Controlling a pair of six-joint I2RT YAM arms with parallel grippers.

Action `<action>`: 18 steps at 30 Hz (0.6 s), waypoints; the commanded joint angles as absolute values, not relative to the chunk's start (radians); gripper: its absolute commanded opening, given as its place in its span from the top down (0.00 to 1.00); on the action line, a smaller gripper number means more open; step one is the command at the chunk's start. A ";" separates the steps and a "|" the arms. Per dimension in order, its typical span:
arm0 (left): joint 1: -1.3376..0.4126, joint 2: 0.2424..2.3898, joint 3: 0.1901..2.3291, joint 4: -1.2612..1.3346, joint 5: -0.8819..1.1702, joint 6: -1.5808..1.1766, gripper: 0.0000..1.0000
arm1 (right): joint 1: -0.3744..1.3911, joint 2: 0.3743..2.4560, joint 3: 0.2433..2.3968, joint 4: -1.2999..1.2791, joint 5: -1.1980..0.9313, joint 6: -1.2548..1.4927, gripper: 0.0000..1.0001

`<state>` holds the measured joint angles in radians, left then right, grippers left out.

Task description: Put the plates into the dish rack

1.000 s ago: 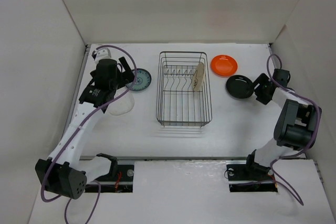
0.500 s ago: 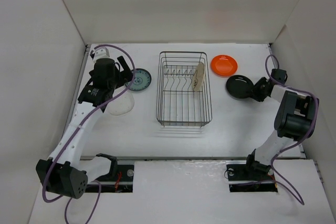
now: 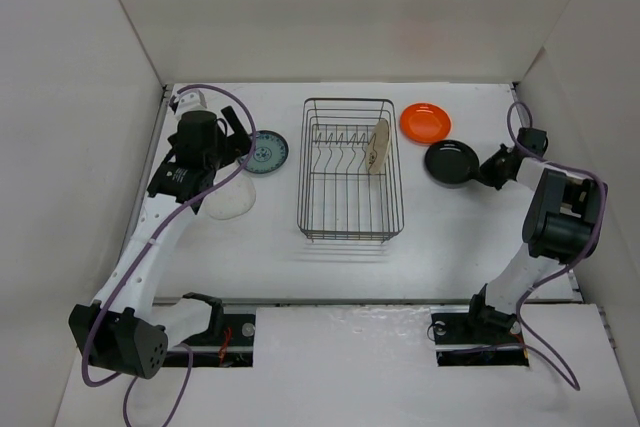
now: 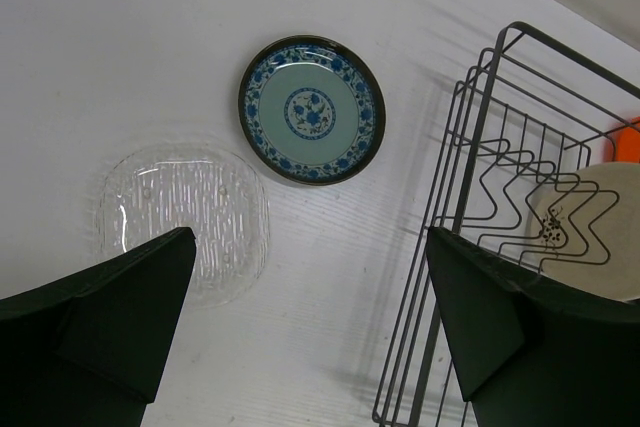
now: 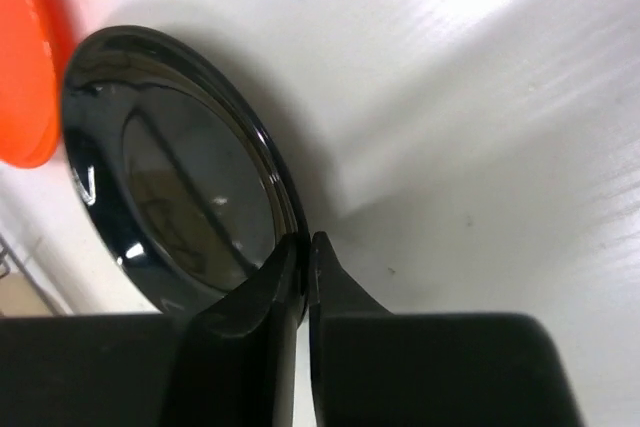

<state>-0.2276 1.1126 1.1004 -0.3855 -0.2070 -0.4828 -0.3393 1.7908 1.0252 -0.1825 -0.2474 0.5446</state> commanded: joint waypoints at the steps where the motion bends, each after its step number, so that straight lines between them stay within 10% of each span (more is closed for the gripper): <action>1: -0.224 1.092 1.138 -0.360 -0.218 -0.476 0.00 | -0.334 1.802 1.074 -0.201 -0.244 0.529 0.99; 18: -0.224 1.092 1.129 -0.360 -0.218 -0.476 0.00 | -0.270 1.275 1.097 -0.354 0.067 0.635 1.00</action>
<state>-0.2276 1.1126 1.1004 -0.3859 -0.2100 -0.4828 -0.3176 1.3674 1.0401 -0.3374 -0.0364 0.6010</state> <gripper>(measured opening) 0.997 0.033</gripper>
